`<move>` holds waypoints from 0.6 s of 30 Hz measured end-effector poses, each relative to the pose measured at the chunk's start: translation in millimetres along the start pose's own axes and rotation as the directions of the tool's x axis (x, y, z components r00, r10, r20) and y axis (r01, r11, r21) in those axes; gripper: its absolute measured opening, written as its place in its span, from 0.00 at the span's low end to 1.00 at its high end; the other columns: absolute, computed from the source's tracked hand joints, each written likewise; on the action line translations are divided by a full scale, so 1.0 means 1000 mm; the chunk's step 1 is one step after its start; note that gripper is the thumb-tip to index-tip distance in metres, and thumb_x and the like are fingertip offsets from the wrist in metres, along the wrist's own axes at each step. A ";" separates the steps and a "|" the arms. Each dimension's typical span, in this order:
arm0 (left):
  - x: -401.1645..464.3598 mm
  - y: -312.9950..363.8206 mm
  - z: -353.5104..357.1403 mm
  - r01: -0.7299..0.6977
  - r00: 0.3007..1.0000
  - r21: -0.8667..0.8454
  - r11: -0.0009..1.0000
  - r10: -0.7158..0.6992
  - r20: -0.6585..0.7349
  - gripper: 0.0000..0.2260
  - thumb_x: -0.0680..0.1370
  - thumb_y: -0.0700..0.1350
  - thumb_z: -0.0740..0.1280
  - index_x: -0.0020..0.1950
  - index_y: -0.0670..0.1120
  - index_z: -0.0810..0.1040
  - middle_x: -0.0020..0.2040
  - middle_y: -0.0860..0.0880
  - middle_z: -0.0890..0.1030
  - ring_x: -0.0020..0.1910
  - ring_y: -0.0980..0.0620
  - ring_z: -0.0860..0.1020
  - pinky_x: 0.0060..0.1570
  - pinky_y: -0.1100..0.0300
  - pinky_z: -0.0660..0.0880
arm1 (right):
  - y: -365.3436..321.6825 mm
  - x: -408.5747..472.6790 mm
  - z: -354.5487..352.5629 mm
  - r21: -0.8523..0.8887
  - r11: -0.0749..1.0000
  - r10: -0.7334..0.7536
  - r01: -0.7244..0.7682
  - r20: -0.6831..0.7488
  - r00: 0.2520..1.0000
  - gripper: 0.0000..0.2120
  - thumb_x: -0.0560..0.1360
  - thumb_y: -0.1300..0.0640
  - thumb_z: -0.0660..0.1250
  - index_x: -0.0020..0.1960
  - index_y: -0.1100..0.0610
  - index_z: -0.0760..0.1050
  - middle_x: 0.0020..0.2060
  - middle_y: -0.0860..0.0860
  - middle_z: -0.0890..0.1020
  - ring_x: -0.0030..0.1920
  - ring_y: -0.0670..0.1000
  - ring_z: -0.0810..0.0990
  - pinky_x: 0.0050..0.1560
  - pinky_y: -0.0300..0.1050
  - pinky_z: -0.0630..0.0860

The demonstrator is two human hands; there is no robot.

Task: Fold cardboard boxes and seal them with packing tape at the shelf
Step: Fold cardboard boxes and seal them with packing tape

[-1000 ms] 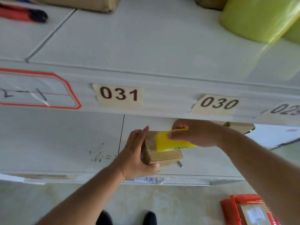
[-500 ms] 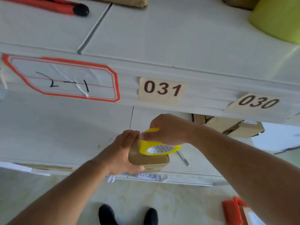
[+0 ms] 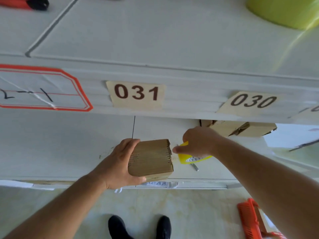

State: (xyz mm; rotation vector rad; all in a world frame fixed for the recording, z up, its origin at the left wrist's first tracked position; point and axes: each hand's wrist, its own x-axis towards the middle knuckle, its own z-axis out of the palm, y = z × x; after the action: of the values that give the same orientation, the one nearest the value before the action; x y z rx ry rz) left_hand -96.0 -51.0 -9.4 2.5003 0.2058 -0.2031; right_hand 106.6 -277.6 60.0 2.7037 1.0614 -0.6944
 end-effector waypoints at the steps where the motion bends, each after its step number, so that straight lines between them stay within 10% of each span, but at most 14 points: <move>1: 0.000 0.000 0.000 -0.001 1.000 0.000 1.000 0.001 -0.002 0.54 0.63 0.71 0.76 0.80 0.60 0.50 0.74 0.65 0.53 0.69 0.62 0.63 0.63 0.63 0.67 | 0.001 0.001 0.003 0.010 1.000 0.007 -0.007 0.002 1.000 0.31 0.72 0.23 0.60 0.52 0.50 0.81 0.43 0.46 0.79 0.47 0.51 0.76 0.38 0.44 0.66; 7: 0.000 0.003 -0.002 0.018 0.999 -0.001 1.000 -0.018 0.030 0.53 0.63 0.72 0.75 0.79 0.61 0.49 0.74 0.65 0.53 0.71 0.59 0.64 0.67 0.59 0.69 | 0.000 0.006 0.022 0.105 0.993 0.045 -0.051 0.057 0.997 0.35 0.72 0.22 0.59 0.66 0.45 0.78 0.51 0.45 0.78 0.52 0.49 0.75 0.50 0.47 0.71; 12: 0.021 0.042 0.002 -0.066 0.997 0.461 0.885 0.040 0.065 0.59 0.64 0.78 0.64 0.83 0.51 0.40 0.82 0.49 0.48 0.83 0.48 0.46 0.80 0.39 0.39 | 0.001 0.008 0.029 0.101 0.993 0.057 -0.063 0.063 0.996 0.29 0.72 0.24 0.58 0.58 0.45 0.79 0.41 0.42 0.74 0.51 0.50 0.76 0.48 0.46 0.71; 14: 0.040 0.074 0.014 -0.129 0.988 0.473 0.872 0.074 0.133 0.58 0.66 0.75 0.68 0.82 0.53 0.38 0.83 0.46 0.50 0.82 0.45 0.51 0.79 0.37 0.44 | 0.000 0.011 0.032 0.089 0.995 0.039 -0.043 0.053 0.998 0.30 0.71 0.22 0.57 0.49 0.48 0.78 0.41 0.43 0.76 0.49 0.50 0.78 0.46 0.46 0.72; 18: 0.064 0.095 0.023 -0.199 0.979 0.505 0.840 0.196 0.060 0.40 0.65 0.67 0.69 0.74 0.54 0.65 0.64 0.49 0.68 0.65 0.43 0.69 0.72 0.43 0.63 | 0.000 0.009 0.028 0.070 0.997 0.025 -0.028 0.040 0.999 0.33 0.71 0.21 0.56 0.49 0.50 0.77 0.44 0.43 0.79 0.49 0.50 0.78 0.46 0.47 0.74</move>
State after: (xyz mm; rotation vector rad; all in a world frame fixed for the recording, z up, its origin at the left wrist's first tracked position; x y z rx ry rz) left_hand -16.9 -134.5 14.1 3.0245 -0.1328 -0.1988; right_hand 102.0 -280.3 30.8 2.7463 1.0090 -0.7913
